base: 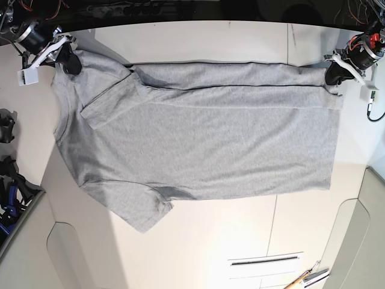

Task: Fold the T-shirt properly
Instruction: 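Drag the folded edge further and release both grippers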

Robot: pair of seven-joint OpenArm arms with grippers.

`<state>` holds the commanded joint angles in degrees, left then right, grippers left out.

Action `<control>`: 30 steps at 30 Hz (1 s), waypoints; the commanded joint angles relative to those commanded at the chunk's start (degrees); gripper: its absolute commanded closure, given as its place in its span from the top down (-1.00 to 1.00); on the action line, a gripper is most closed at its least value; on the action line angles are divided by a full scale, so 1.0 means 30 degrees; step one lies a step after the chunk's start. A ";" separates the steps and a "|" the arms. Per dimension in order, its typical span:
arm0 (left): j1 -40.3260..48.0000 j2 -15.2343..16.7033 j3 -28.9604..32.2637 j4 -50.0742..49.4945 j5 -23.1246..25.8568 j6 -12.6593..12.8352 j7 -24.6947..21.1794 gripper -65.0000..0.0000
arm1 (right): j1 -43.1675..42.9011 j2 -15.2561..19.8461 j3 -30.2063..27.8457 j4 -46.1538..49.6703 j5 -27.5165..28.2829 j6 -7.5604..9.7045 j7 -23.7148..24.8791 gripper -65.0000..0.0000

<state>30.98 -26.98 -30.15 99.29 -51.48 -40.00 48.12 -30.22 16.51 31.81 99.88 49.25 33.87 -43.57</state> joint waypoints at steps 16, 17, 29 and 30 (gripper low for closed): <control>0.0583 0.0000 0.0000 0.0066 -0.1931 0.0000 0.1341 -1.00 | -0.1311 -0.0007 0.1035 0.0007 0.0386 0.0000 -0.0270 -1.00; 0.0583 0.0000 0.0000 0.0066 -0.2004 0.0000 0.1464 -1.00 | -0.1311 0.0000 0.1035 0.0007 0.0277 -0.0007 -0.0270 -1.00; 0.1209 0.0000 0.0000 0.0066 -0.2055 0.0000 0.1486 -0.53 | -0.1253 0.0000 0.1107 0.0007 0.0219 -0.0066 -0.0197 -0.58; 0.1209 0.0000 0.0000 0.0066 -0.2055 0.0000 0.1486 -0.48 | -0.1253 0.0000 0.1246 0.0007 0.0219 -0.0066 -0.0197 -0.47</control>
<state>34.61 -26.98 -30.15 99.48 -57.65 -40.00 52.58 -33.98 16.51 35.55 99.90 49.91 33.67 -44.16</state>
